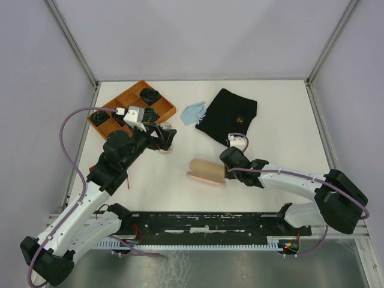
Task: Organize the sunglasses
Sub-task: Move the sunglasses case at the center of the board, then pick up the glasses cleaning cloth from the center of the board.
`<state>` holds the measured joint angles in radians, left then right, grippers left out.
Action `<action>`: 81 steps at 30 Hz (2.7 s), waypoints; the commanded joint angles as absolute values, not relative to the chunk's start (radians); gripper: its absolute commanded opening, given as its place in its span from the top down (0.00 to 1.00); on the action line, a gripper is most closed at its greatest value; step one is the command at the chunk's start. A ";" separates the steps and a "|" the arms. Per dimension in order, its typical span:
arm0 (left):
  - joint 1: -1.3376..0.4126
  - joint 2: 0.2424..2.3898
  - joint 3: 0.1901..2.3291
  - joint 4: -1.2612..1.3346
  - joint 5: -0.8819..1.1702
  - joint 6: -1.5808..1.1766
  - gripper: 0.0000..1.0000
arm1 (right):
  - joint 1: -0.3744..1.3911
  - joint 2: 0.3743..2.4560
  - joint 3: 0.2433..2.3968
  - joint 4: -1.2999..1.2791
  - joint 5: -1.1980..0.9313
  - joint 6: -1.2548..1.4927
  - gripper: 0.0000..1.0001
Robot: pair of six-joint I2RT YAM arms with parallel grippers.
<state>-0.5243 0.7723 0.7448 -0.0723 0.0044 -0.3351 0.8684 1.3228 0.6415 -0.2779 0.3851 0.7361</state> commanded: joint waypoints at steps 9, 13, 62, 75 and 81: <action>-0.525 0.772 0.745 -0.020 0.015 -0.374 0.00 | 0.864 1.354 0.655 -0.249 0.386 0.742 0.74; -0.526 0.774 0.744 -0.020 0.018 -0.376 0.00 | 0.860 1.360 0.658 -0.239 0.385 0.739 0.83; -0.508 0.930 0.671 -0.467 -0.782 -0.698 0.01 | 0.627 1.469 0.799 0.066 0.052 0.236 0.48; -0.422 1.024 0.623 -0.496 -0.823 -0.812 0.02 | 0.627 1.176 0.741 -0.095 0.121 0.260 0.38; -0.397 1.030 0.582 -0.330 -0.717 -0.733 0.05 | 0.628 1.076 0.724 -0.165 0.146 0.305 0.38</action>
<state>-0.4065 1.0359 0.6071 -0.4908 -0.7628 -0.7456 0.6308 1.1275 0.7376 -0.1150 0.1093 0.2657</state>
